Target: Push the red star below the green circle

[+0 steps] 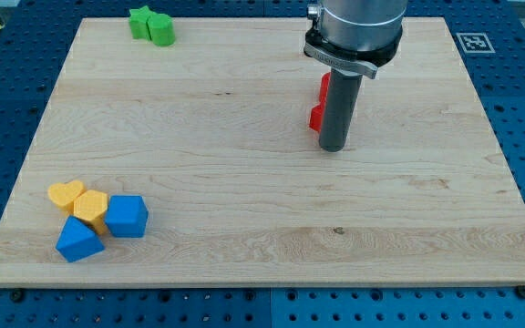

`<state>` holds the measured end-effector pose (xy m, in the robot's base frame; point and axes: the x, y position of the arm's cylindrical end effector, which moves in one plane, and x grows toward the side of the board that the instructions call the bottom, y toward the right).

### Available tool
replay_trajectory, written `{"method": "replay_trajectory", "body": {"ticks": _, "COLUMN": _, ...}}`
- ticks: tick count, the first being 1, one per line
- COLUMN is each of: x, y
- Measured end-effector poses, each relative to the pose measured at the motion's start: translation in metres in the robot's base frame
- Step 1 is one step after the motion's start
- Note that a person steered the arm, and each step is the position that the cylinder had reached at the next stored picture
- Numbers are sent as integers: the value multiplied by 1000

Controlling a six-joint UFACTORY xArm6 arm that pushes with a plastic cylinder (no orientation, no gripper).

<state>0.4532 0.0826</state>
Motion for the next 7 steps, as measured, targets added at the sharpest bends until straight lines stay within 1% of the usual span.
{"method": "replay_trajectory", "body": {"ticks": 4, "x": -18, "y": 13}}
{"method": "replay_trajectory", "body": {"ticks": 5, "x": -38, "y": 12}}
{"method": "replay_trajectory", "body": {"ticks": 7, "x": -85, "y": -9}}
